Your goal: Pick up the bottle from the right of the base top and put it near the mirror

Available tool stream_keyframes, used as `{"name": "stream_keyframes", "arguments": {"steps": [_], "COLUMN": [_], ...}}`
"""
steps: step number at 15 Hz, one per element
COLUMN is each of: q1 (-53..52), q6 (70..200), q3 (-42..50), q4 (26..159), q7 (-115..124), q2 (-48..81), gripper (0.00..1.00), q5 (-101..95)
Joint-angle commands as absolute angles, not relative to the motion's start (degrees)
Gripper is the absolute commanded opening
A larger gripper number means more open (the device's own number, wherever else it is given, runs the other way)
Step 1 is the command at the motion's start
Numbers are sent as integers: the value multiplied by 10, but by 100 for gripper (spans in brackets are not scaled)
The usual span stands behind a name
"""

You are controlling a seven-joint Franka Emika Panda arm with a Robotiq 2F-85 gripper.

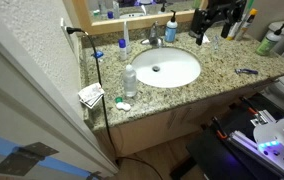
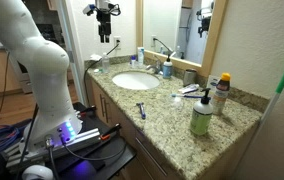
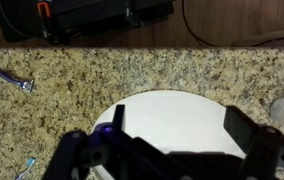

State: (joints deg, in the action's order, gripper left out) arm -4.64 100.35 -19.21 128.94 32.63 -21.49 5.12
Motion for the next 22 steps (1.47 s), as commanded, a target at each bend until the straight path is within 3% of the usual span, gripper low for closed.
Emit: {"name": "stream_keyframes", "arguments": {"steps": [1,5,13,14,18,22], "q1": [-58,-48,22,8,14,46], "q6": [1003,1046,1045,1038,1036,1126], "q3": [-182,-170,43,6,10,-7], "q4": [1288,1309,1346,1326,1326,1342], "q7": [330,319,44,86,78,132], "q2": [-213,-214,-283,-261,-266,-226], "gripper": [100,100,100,100,100,100], "q5": [47,30,30,21,21,-81]}}
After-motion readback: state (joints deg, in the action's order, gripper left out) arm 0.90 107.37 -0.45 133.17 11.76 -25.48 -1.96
